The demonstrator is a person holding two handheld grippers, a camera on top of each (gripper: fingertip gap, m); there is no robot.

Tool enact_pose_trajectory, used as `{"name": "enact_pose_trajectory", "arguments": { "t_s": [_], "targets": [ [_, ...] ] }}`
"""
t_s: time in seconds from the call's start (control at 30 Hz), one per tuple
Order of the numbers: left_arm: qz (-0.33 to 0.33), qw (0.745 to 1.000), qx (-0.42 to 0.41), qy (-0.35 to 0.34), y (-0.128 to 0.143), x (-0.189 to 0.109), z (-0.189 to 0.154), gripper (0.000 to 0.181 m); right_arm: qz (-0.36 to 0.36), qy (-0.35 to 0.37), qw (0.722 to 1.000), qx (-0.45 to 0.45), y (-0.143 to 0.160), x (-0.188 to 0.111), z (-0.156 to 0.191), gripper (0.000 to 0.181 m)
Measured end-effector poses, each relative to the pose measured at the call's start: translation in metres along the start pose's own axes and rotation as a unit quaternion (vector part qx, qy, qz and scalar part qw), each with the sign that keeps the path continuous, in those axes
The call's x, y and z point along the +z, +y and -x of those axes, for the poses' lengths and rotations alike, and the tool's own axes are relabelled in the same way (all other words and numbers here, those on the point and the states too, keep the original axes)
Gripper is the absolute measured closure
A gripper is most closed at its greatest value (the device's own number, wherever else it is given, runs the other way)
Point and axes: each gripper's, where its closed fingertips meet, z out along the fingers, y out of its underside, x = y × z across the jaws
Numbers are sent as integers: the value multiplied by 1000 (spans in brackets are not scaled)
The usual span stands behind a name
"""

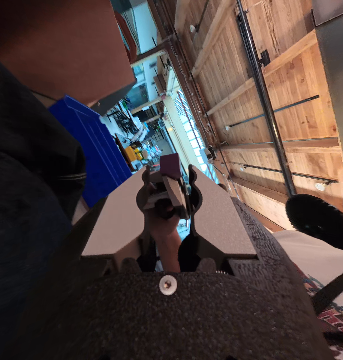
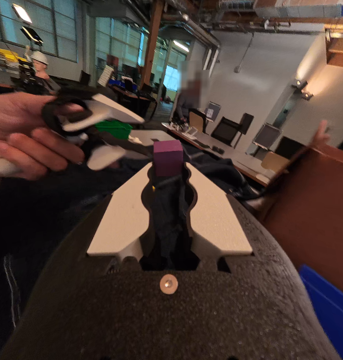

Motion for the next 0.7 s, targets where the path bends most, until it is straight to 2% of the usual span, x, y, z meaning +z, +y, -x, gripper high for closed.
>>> {"name": "enact_pose_trajectory", "arguments": {
  "t_s": [0.07, 0.13, 0.2, 0.27, 0.33, 0.4, 0.53, 0.7],
  "targets": [
    [-12, 1000, 15, -22, -6, -14, 5, 141, 50, 34, 998, 3, 18, -26, -38, 154],
    [-11, 999, 21, -40, -8, -29, 9, 141, 147, 83, 986, 19, 51, -61, -91, 155],
    [-16, 998, 27, -59, -9, -42, 15, 142, 291, 128, 946, 58, 100, -108, -142, 155],
    [-22, 996, 32, -83, -12, -54, 22, 142, 431, 152, 881, 119, 152, -157, -176, 155],
    [-25, 994, 30, -106, -13, -61, 31, 142, 537, 142, 813, 176, 199, -193, -187, 156],
    [-28, 993, 25, -109, -14, -63, 34, 142, 607, 149, 764, 158, 232, -216, -202, 154],
    [-30, 994, 21, -103, -16, -57, 34, 142, 675, 96, 714, 159, 268, -214, -203, 154],
    [-6, 995, 30, -92, -10, -44, 27, 142, 777, 25, 618, 120, 290, -235, -196, 154]
  ]
}}
